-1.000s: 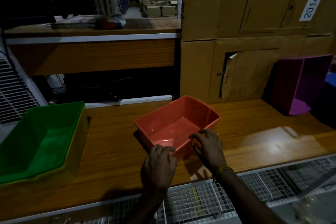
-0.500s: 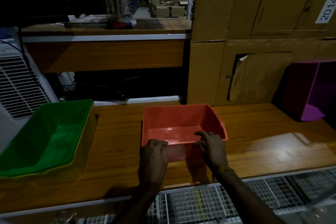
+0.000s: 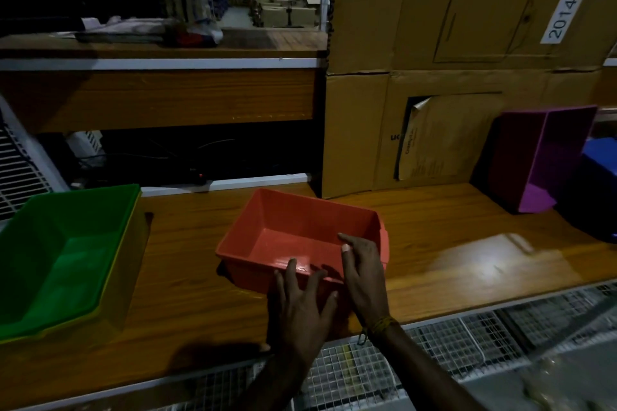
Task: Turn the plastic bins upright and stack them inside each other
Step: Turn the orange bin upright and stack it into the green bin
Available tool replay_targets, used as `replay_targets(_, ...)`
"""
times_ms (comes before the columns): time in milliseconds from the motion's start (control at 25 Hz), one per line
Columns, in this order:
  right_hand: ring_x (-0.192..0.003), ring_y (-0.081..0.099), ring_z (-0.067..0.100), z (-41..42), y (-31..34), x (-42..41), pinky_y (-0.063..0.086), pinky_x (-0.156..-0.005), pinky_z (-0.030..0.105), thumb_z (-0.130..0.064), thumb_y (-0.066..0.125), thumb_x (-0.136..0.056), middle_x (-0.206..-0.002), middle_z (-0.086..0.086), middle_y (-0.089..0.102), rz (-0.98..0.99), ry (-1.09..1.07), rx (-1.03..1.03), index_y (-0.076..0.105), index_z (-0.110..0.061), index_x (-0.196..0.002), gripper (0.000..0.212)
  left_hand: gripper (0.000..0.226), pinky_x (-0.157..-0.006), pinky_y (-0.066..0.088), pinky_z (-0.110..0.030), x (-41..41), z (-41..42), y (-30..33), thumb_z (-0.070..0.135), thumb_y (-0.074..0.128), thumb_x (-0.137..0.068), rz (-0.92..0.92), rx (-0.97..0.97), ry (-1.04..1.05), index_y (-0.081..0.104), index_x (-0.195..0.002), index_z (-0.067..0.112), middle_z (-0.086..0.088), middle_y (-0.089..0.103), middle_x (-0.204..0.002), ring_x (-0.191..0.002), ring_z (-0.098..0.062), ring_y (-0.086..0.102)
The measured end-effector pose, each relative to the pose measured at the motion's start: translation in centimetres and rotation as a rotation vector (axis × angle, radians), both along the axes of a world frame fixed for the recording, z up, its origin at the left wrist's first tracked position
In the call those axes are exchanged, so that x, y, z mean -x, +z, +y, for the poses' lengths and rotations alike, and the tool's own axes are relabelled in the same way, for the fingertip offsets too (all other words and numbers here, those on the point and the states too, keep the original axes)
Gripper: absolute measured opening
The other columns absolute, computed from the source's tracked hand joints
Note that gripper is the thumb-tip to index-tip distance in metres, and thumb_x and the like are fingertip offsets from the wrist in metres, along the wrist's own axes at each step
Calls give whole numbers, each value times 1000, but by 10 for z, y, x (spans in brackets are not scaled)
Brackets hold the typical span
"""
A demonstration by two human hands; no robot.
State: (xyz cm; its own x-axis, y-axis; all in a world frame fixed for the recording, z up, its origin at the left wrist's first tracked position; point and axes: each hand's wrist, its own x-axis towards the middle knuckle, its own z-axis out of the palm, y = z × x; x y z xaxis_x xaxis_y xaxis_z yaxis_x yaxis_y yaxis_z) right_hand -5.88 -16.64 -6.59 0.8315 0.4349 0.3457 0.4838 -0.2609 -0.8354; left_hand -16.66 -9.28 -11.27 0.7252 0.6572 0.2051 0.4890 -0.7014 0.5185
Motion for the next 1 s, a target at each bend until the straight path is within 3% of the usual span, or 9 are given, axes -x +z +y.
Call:
replay_targets(120,-116,49,19,-2,-8,-8,45,-98,45,-22,52,-96,-120,2,51,-70,-69,160,62,-29,-119,26,40,-105,39,-50,3,21,2,66,42,-81,-107,33,55,54,-100,32,-9,32,-147,-138,-35,30)
replay_targets(200,-120,48,22,0,-10,-10,44,-99,48,-22,54,-93,-123,4,51,-77,-93,216,62,-29,-118,27,34,-100,42,-48,8,33,4,61,49,-76,-171,66,71,52,-88,29,-9,37,-140,-134,-34,37)
replay_targets(360,-120,48,24,6,-9,-9,43,-98,46,-21,58,-90,-125,5,52,-105,-106,238,64,-29,-116,28,21,-92,48,-45,19,47,10,45,54,-73,-224,160,62,49,-91,39,-3,33,-146,-131,-31,42)
replay_targets(440,-123,46,24,9,-8,-9,41,-100,48,-22,58,-91,-128,5,51,-101,-110,262,64,-28,-116,27,20,-79,51,-35,25,53,12,36,58,-77,-243,182,55,51,-95,43,0,32,-150,-130,-29,44)
replay_targets(560,-126,44,25,17,-7,-9,39,-103,53,-23,57,-91,-130,5,50,-106,-111,289,62,-28,-117,27,23,-58,43,-20,34,64,16,22,65,-82,-259,134,142,59,-98,37,2,37,-149,-120,-25,53)
replay_targets(640,-127,43,26,25,-4,-10,39,-104,52,-23,57,-91,-132,6,50,-131,-96,296,62,-28,-118,27,22,-60,43,-24,40,75,20,17,64,-83,-245,98,228,64,-98,33,2,44,-143,-108,-26,60)
replay_targets(800,-129,43,28,46,3,-13,43,-103,50,-23,56,-92,-136,9,48,-155,-3,317,60,-25,-122,30,27,-76,48,-34,48,102,29,2,61,-81,-274,40,342,70,-95,23,-5,60,-119,-103,-31,59)
replay_targets(1000,-129,43,31,77,3,-15,47,-99,49,-23,57,-91,-139,12,46,-205,148,407,60,-24,-123,32,38,-77,49,-33,50,134,37,-9,55,-75,-252,5,411,71,-92,21,-2,67,-109,-97,-31,60)
